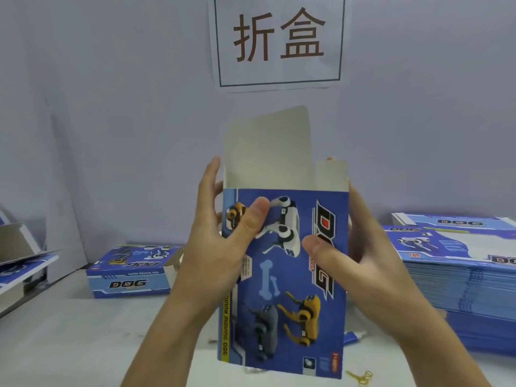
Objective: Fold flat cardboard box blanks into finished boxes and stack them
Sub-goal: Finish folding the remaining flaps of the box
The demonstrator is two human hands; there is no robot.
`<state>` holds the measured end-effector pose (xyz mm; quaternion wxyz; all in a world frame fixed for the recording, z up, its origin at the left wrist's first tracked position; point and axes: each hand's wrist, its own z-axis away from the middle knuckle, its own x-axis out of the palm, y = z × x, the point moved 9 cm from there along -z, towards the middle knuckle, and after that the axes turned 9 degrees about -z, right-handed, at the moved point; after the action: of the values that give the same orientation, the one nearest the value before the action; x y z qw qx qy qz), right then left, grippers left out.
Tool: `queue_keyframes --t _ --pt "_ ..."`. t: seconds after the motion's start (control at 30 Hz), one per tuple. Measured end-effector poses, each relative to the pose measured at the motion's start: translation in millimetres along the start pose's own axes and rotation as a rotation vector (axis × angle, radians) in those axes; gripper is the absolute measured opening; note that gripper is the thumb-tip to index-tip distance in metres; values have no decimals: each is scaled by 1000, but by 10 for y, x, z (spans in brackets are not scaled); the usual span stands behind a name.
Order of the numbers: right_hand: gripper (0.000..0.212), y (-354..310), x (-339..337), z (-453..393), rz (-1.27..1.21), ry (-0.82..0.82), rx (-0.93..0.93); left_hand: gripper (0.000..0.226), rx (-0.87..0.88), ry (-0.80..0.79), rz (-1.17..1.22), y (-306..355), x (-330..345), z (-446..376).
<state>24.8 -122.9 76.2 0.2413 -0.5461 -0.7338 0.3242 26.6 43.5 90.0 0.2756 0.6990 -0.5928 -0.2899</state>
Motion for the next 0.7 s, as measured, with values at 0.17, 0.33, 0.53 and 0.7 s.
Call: queue_keyframes --t 0.17,0.33,0.53,0.7 --pt "76 72 -128 -4 28 115 72 54 40 55 97 -33 30 21" --pt "46 97 -79 26 -72 101 78 29 43 95 -82 -25 126 59" --pt "36 182 -156 15 -192 302 129 42 -209 165 85 -279 102 82" --pt "41 212 -137 12 -281 272 157 28 -229 148 217 -305 74 23"
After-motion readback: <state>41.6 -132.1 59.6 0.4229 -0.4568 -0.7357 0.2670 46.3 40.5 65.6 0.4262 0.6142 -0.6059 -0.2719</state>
